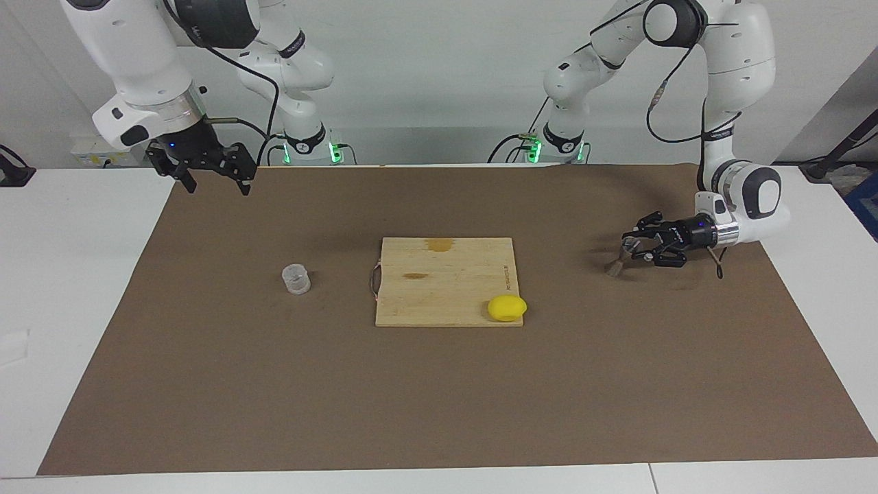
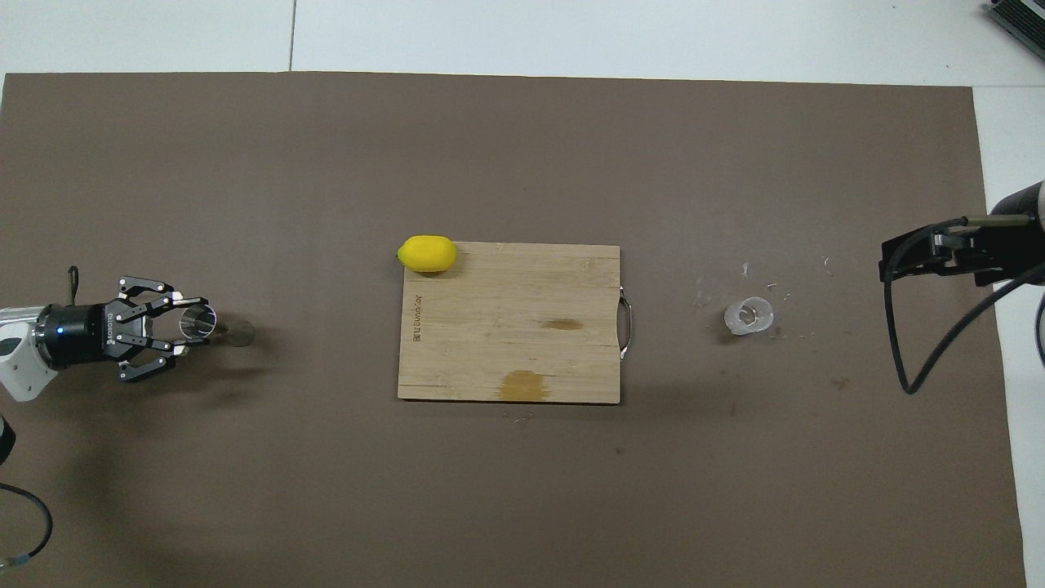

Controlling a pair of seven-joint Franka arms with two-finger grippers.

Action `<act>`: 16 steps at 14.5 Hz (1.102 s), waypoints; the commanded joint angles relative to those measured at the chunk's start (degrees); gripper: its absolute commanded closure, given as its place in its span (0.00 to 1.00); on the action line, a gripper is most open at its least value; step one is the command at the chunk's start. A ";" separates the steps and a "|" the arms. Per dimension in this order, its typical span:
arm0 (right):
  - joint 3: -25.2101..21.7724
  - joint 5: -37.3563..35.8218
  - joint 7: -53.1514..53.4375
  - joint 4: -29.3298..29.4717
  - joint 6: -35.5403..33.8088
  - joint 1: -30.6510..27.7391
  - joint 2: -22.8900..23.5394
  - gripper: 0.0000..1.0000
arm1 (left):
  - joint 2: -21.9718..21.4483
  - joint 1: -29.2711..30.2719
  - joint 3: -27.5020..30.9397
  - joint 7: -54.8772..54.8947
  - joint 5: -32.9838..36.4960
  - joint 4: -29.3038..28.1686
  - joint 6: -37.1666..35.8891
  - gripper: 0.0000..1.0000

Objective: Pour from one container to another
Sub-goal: 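Lift the metal cup over the board while the right gripper reaches the clear cup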

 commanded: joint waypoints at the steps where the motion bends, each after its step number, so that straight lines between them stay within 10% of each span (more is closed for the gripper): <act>1: 0.01 0.11 -0.03 -1.82 0.27 -0.36 -1.59 0.00 | -0.22 -0.88 0.48 0.99 -0.98 0.02 0.19 0.83; 16: -0.25 0.11 -0.30 -1.64 0.36 -0.97 -1.59 0.00 | -8.82 -17.47 0.04 -9.20 -13.44 -1.47 -2.11 0.88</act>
